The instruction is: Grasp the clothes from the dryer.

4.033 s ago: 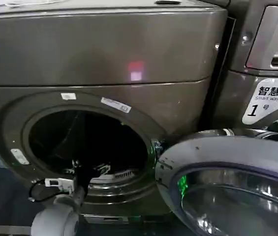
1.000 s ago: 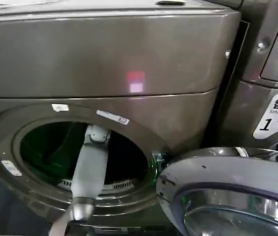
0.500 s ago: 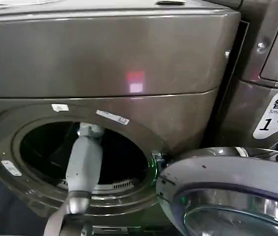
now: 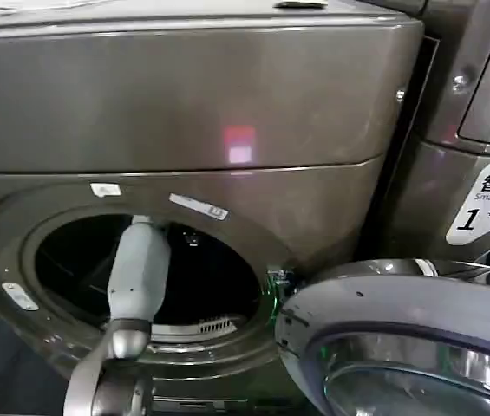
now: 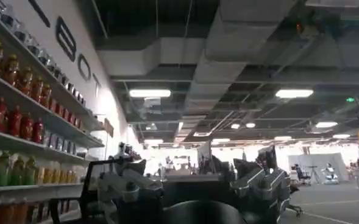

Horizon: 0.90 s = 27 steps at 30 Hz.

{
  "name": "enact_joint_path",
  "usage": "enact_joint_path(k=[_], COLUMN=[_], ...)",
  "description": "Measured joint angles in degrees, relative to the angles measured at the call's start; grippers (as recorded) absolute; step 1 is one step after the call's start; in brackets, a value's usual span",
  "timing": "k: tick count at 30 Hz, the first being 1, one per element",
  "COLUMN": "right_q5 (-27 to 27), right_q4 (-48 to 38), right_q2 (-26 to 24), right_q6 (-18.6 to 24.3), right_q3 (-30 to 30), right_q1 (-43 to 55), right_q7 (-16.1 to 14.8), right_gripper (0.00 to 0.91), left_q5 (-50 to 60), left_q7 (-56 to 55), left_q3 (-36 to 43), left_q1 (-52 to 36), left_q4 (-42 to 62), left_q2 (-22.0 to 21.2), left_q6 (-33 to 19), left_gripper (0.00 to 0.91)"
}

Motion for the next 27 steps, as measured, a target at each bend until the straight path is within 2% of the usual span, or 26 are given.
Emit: enact_joint_path(k=[27], right_q5=[-1.1], right_q4=[0.2], right_q2=[0.9], right_q6=[0.5], right_q3=[-2.3], right_q1=[1.3], right_q7=[0.1], right_gripper=[0.907], left_q5=[-3.3], left_q7=[0.9], left_q3=[-2.2], left_q1=[1.1], left_q4=[10.2], left_q2=[0.9], left_q6=[2.4], left_gripper=[0.907])
